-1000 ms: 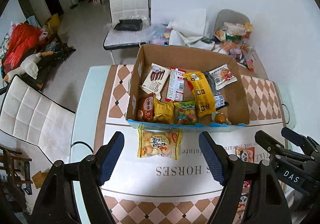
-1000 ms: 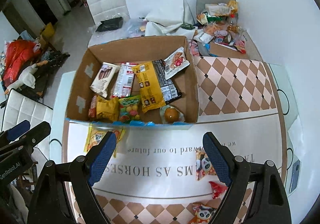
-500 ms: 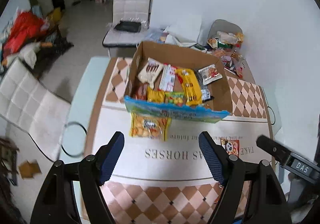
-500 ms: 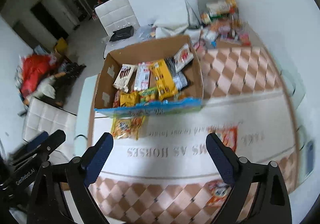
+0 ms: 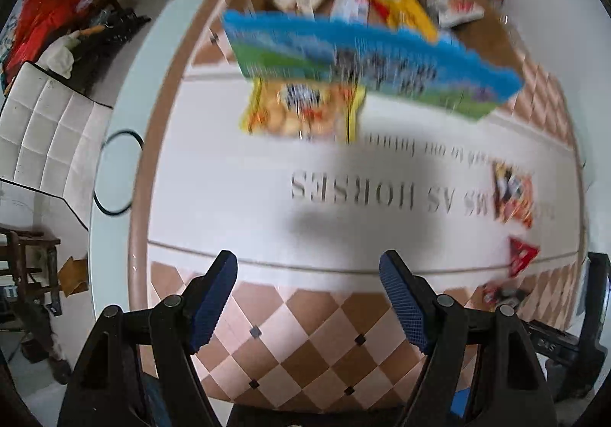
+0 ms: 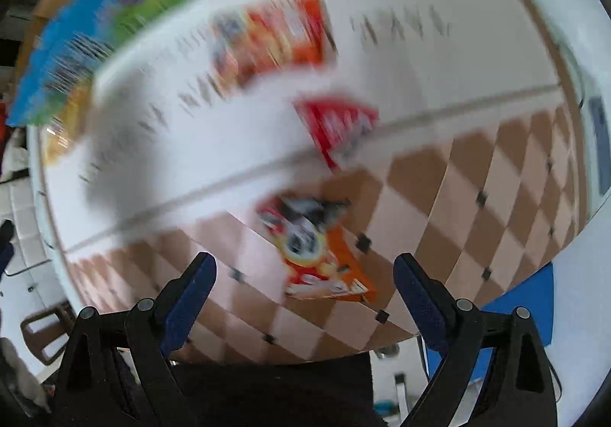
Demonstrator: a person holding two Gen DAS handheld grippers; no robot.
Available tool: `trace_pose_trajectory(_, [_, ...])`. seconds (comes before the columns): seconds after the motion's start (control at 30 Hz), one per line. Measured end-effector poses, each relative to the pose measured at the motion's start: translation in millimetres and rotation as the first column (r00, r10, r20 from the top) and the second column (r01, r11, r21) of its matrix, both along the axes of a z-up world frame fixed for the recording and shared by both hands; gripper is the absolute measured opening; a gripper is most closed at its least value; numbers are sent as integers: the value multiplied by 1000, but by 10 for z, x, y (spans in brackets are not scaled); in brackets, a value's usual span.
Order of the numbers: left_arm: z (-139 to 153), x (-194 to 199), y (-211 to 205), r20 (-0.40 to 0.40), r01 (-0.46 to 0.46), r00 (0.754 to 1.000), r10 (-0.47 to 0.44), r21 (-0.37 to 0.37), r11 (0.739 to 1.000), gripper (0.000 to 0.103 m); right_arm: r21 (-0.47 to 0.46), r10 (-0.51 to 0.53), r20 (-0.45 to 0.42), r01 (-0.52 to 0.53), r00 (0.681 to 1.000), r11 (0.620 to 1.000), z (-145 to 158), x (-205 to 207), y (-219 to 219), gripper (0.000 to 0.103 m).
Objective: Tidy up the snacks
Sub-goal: 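Move both tools back over the table toward the remaining snacks, then grasp the yellow egg-biscuit bag with the left tool while the right tool grasps the panda snack pack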
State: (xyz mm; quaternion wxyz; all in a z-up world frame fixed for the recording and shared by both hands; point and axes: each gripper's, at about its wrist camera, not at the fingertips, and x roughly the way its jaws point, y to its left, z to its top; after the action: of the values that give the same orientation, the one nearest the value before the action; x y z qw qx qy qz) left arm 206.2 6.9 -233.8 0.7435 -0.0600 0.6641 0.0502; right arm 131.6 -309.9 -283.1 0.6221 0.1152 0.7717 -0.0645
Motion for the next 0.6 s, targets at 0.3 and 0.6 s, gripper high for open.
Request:
trace_pose_trajectory(0.3, [-272, 129, 60, -91, -42, 995, 42, 3, 999, 76, -35, 117, -53, -119, 992, 992, -546, -86, 153, 57])
trace_pose_trajectory(0.6, [-561, 1030, 388, -169, -101, 981, 93, -39, 994, 76, 100, 153, 24, -155, 988, 983, -435, 264, 396, 38])
